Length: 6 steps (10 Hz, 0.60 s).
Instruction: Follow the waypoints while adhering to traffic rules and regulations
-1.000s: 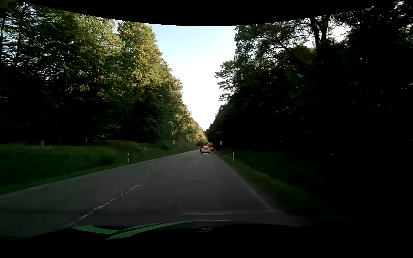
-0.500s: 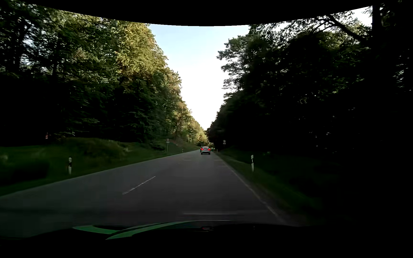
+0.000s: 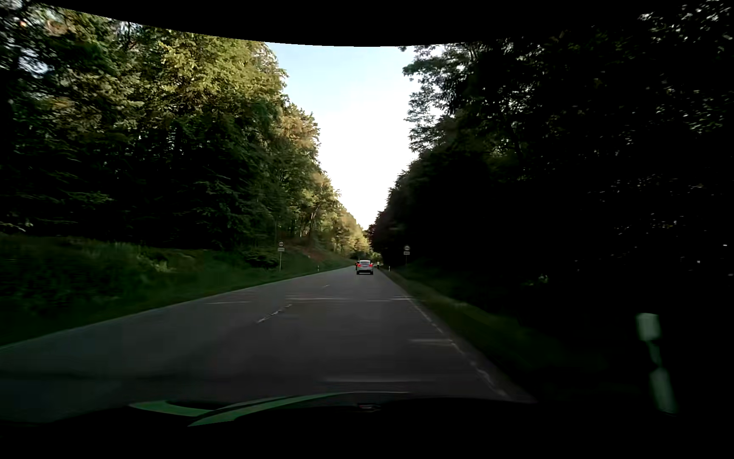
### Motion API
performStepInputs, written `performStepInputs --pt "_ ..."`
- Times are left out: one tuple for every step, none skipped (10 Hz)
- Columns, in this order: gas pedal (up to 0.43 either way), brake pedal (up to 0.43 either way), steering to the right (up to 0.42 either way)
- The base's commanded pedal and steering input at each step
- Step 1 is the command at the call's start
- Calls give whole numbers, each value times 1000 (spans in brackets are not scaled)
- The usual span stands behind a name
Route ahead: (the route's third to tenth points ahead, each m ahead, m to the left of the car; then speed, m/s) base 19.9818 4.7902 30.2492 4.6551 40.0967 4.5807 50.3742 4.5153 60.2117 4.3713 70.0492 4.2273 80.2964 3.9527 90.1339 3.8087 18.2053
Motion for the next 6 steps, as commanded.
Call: performStepInputs --pt "0 0 1" --pt "0 0 0" --pt "0 0 1" --pt "0 0 0" --pt "0 12 1" --pt "0 43 0"
